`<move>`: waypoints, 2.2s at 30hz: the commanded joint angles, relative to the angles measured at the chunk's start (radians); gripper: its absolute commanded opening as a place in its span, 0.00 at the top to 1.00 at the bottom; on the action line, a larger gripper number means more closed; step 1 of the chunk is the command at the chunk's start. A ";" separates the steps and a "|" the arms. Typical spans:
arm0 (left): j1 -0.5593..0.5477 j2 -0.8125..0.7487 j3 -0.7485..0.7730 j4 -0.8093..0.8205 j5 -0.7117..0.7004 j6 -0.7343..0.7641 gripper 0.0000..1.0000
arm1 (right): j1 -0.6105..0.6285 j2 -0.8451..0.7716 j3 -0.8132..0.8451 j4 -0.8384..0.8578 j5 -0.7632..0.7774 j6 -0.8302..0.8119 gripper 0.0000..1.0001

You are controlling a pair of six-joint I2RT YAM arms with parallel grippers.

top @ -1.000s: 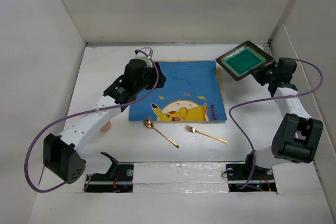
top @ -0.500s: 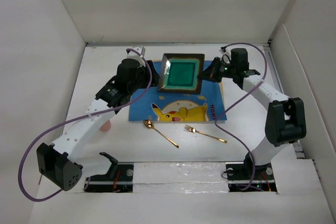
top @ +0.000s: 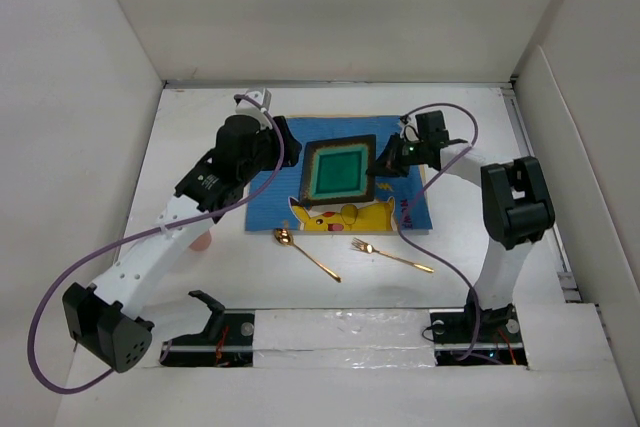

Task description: Set the dinner table for one person

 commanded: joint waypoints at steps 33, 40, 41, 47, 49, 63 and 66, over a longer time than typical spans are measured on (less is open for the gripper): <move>0.006 -0.067 0.232 -0.124 -0.160 -0.018 1.00 | 0.178 -0.155 0.387 -0.333 0.427 -0.199 1.00; 0.006 -0.171 0.289 -0.198 -0.264 -0.087 0.80 | 0.444 -0.077 0.564 -0.311 0.478 -0.177 1.00; 0.006 -0.184 0.292 -0.207 -0.269 -0.098 0.77 | 0.472 -0.057 0.594 -0.322 0.491 -0.177 1.00; 0.006 -0.264 0.333 -0.278 -0.312 -0.149 0.64 | 0.675 0.135 0.825 -0.361 0.534 -0.165 1.00; 0.006 -0.297 0.352 -0.284 -0.316 -0.161 0.59 | 0.718 0.187 0.884 -0.365 0.559 -0.159 0.98; 0.006 -0.363 0.405 -0.365 -0.258 -0.154 0.53 | 0.920 0.603 1.358 -0.445 0.660 -0.119 0.35; 0.006 -0.374 0.393 -0.358 -0.239 -0.146 0.52 | 0.920 0.646 1.362 -0.423 0.663 -0.102 0.35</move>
